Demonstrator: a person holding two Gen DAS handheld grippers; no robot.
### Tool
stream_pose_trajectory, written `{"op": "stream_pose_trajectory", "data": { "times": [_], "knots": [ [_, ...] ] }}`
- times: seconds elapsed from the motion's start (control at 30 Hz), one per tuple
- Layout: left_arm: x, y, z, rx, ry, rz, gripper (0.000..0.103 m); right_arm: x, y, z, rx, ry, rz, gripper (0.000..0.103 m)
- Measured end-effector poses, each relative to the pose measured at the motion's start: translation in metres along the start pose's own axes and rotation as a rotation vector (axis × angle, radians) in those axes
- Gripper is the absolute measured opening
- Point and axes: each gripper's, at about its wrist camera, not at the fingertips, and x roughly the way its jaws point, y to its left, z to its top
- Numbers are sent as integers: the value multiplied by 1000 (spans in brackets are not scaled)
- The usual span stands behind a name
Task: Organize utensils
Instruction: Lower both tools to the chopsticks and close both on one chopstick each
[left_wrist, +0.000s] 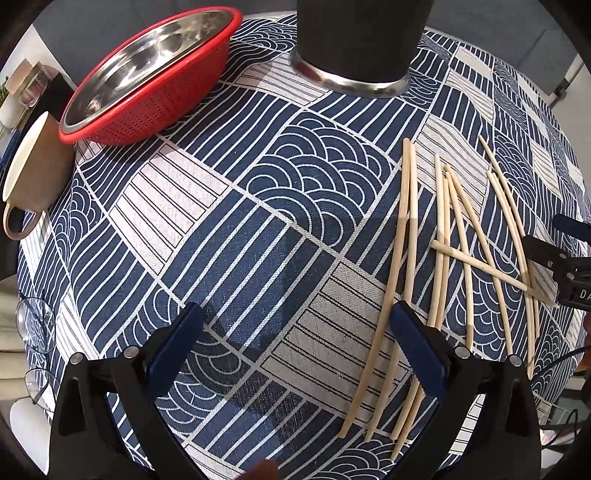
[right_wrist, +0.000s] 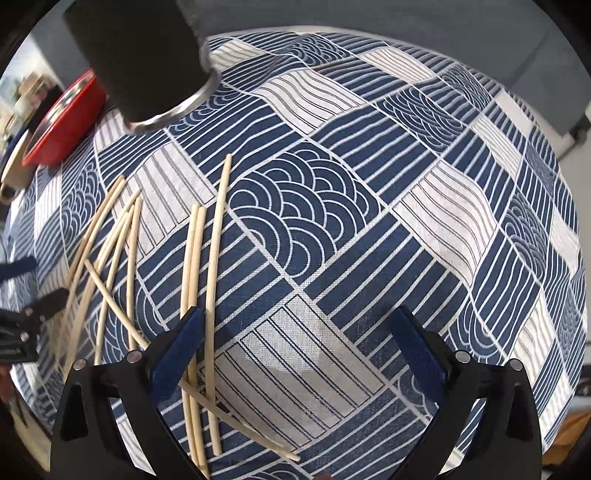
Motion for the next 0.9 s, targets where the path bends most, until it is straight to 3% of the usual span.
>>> {"op": "stream_pose_trajectory", "data": {
  "times": [0.2,0.3,0.4,0.47,0.5,0.57,0.63,0.73,0.9],
  "knots": [
    [2,-2,-6,0,-1,0,99,-2,-4,3,-5,20,2,96],
    [-7,-3,-13,-2,-8,-1,96,-5,-8,0,0,-12,-5,93],
    [-23,-1,-19,17,-23,-9,75,-10,-4,-4,-16,-29,-3,69],
    [-30,-4,-22,36,-30,-20,49,-15,-6,-3,-37,-27,5,46],
    [-32,-6,-24,49,-34,-23,45,-16,-9,-2,-41,-26,6,40],
    [-35,-9,-28,64,-35,-31,25,-16,-9,-2,-50,-24,6,16],
    [-36,-8,-31,57,-29,-41,13,-17,-16,-2,-49,-14,7,7],
    [-37,-3,-33,43,-17,-49,5,-15,-26,1,-34,-1,21,5],
    [-41,10,-41,-8,22,-78,5,-16,-40,-1,15,23,64,5]
  ]
}}
